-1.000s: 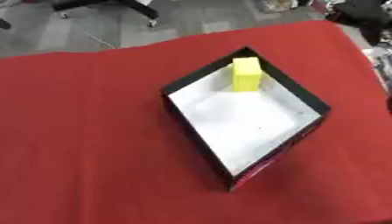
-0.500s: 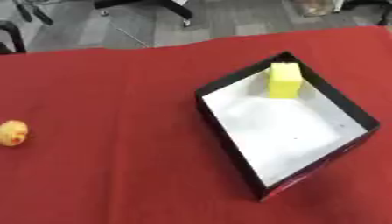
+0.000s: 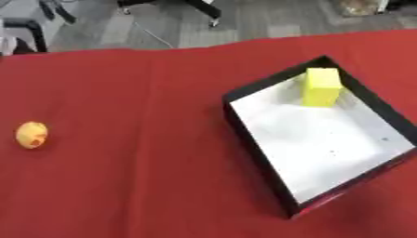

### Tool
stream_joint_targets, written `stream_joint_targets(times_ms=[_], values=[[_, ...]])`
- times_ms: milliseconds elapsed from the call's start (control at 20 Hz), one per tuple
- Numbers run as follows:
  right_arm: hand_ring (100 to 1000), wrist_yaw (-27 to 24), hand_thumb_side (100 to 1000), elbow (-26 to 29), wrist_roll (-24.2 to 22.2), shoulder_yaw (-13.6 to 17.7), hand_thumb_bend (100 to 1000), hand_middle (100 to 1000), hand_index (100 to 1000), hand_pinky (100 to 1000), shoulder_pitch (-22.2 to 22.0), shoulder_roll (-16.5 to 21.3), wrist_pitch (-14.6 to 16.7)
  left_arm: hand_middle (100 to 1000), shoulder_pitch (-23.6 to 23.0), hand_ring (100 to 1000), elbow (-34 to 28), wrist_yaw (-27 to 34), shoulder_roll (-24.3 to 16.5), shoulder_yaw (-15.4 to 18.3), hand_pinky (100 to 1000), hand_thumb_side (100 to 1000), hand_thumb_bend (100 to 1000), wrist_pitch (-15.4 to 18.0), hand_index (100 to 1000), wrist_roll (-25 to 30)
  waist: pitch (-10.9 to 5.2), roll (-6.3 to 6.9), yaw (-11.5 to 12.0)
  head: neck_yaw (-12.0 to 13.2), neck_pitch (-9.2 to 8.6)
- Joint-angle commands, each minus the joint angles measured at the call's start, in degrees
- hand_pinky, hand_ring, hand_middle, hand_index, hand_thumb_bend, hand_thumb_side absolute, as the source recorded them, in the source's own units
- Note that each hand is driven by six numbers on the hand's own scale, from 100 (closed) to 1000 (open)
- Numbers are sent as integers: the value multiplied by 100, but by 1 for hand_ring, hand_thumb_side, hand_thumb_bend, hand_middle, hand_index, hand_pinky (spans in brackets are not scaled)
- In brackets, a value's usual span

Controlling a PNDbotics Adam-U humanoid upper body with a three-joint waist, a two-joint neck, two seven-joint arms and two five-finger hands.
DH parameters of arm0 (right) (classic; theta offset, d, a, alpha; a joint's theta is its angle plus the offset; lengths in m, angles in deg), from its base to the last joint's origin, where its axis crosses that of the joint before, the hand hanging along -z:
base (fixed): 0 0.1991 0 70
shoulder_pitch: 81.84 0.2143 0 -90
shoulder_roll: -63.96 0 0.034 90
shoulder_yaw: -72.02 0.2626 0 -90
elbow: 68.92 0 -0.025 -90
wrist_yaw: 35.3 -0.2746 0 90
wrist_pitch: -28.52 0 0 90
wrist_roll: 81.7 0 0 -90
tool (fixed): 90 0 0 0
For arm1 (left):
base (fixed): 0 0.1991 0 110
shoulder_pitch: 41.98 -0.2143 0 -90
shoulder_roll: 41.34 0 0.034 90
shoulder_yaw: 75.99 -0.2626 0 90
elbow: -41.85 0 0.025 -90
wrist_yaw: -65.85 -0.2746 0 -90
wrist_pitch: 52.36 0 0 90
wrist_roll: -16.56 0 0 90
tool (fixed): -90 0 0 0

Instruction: Pick up the objects with one hand, pass them to the other hand, and then place them into the box on the other side of the table.

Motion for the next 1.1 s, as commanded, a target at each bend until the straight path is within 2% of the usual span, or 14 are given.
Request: stream_joint_targets(times_ms=[50,400,600,700,850,1100], values=[[875,36,341,28,27,108,632,843,821,830,30,199,0,821,173,916,257,-170,-378,45,918,628,359,79,901,401,17,67,-6,113,-86],[874,75,339,17,59,160,633,843,820,830,-46,229,2,828,278,914,772,-720,-578,24,911,652,460,238,902,1105,71,86,-46,182,-129],[874,108,338,18,92,195,632,842,820,830,-124,279,17,820,34,913,829,-679,-901,13,909,701,510,389,900,1430,78,93,-15,161,-107],[874,121,337,17,99,205,633,841,819,830,-160,298,23,799,-132,908,778,-616,-1082,37,901,726,572,459,872,1536,75,91,8,124,-90],[873,125,336,8,112,227,633,840,818,830,-204,303,26,798,-363,907,728,-656,-1278,100,900,733,614,529,869,1692,64,86,46,58,-65],[870,117,336,6,126,251,634,837,817,830,-235,308,34,807,-562,908,720,-930,-1382,160,896,733,703,625,875,1887,54,69,85,185,-107]])
